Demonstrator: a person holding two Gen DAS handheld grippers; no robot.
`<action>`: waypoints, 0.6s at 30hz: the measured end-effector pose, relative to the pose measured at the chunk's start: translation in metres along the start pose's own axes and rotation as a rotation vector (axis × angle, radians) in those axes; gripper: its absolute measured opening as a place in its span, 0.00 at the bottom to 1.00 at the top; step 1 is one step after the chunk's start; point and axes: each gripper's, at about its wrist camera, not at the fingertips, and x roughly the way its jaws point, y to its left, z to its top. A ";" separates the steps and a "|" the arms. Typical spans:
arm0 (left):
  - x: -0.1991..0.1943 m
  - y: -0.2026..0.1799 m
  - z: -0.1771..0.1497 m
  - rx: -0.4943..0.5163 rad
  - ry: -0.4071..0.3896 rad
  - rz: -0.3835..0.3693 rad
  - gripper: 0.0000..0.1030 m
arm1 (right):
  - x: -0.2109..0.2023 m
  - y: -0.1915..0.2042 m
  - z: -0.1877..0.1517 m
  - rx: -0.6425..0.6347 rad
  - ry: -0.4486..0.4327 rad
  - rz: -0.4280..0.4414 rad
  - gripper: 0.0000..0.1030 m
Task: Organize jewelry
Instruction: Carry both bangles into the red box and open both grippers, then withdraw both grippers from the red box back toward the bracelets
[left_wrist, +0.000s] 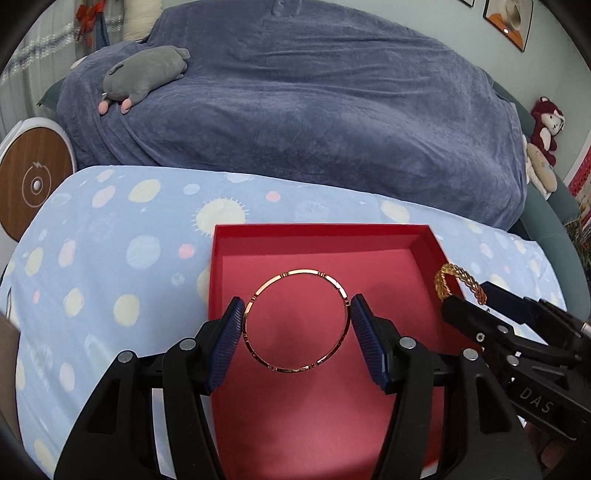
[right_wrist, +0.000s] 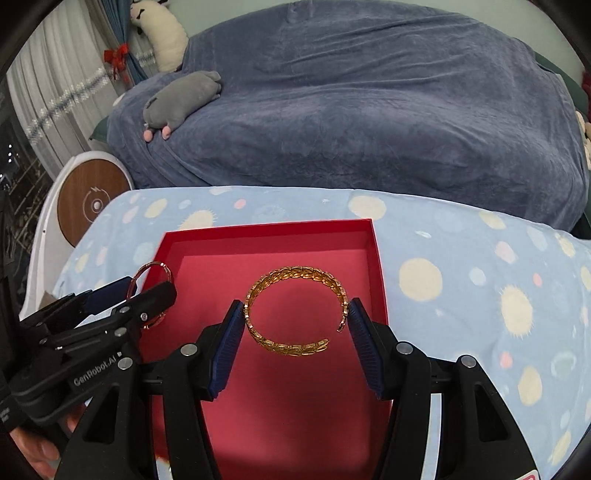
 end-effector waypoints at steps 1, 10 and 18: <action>0.006 0.000 0.004 0.005 0.005 0.001 0.55 | 0.009 0.000 0.004 -0.009 0.010 -0.005 0.54; 0.058 0.007 0.015 0.026 0.073 0.036 0.59 | 0.066 -0.010 0.014 -0.014 0.091 -0.025 0.62; 0.059 -0.001 0.008 0.112 0.050 -0.004 0.59 | 0.056 -0.015 -0.008 0.029 0.056 -0.038 0.67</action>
